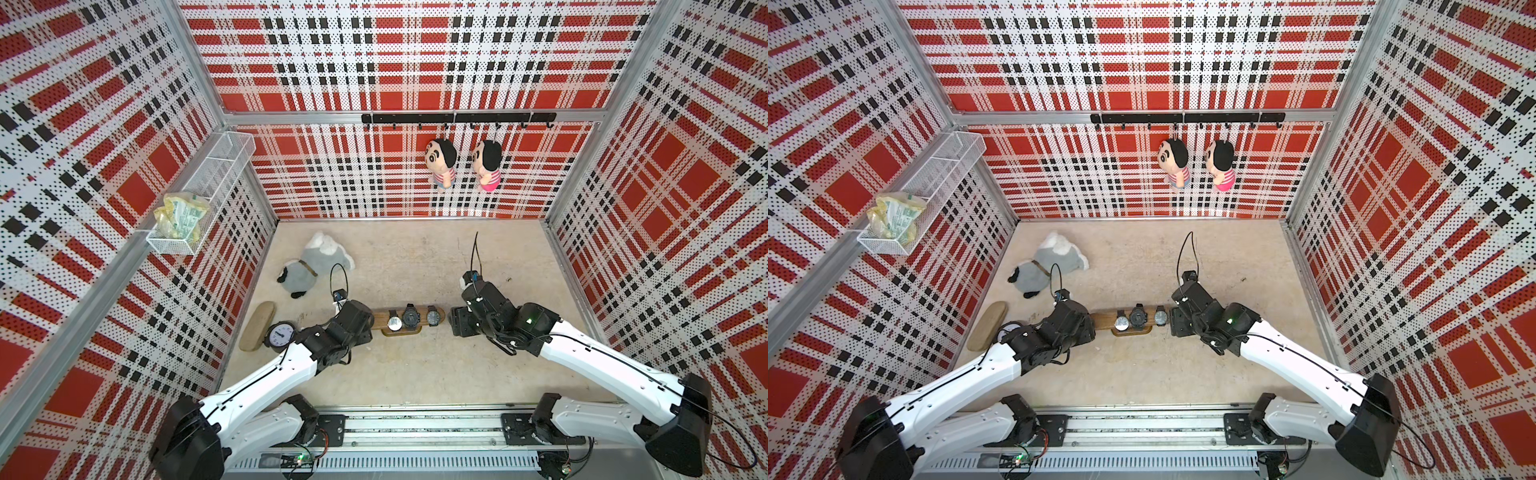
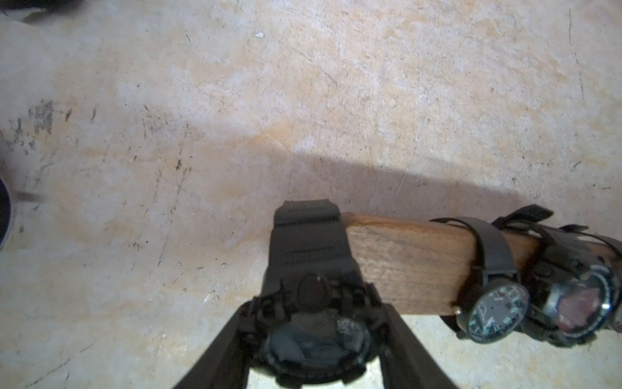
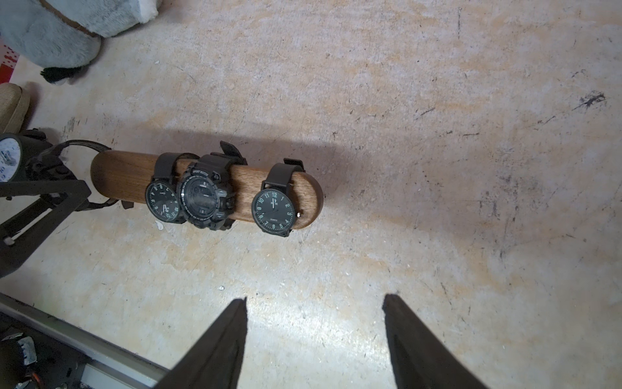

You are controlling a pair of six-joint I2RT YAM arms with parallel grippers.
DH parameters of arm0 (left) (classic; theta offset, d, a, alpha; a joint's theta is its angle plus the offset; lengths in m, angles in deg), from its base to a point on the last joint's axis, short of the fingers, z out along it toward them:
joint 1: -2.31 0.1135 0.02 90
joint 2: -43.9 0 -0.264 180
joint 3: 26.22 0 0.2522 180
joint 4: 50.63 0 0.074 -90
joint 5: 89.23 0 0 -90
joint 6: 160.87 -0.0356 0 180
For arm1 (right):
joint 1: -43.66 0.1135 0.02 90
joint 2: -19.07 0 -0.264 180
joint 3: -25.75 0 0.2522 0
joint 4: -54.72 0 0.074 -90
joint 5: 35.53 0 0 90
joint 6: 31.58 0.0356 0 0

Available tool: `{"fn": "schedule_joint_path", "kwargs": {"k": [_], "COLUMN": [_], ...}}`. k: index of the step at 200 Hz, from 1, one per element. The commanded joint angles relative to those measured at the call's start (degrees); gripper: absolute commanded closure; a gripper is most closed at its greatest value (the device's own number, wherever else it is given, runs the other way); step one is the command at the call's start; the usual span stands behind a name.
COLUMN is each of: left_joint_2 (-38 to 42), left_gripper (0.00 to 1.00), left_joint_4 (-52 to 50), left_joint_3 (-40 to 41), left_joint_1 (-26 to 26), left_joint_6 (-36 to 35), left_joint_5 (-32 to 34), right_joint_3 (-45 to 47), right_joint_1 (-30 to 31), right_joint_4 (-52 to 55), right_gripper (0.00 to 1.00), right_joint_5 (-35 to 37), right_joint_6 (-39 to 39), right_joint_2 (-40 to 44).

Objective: Place watch on stand
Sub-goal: Place the watch on the stand.

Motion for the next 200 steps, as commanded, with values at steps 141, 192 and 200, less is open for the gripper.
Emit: {"fn": "schedule_joint_path", "kwargs": {"k": [141, 192, 200], "left_joint_2": [-3.17, -4.47, -4.52], "left_gripper": [0.62, 0.61, 0.61], "left_joint_4": [6.89, 9.21, 9.77], "left_joint_3": [-3.3, -3.73, -3.64], "left_joint_1": [10.13, 11.32, 11.32], "left_joint_6": [-17.31, -20.56, -21.15], "left_joint_5": [-10.85, -13.48, -14.38], "right_joint_3": [0.03, 0.18, 0.13], "right_joint_1": [-0.17, -0.15, -0.17], "right_joint_4": [-0.85, -0.95, -0.84], "right_gripper": [0.33, 0.33, 0.33], "right_joint_5": [-1.0, -1.0, -0.95], "right_joint_6": [-1.22, -1.95, -2.04], "right_joint_2": [1.53, 1.88, 1.95]}}
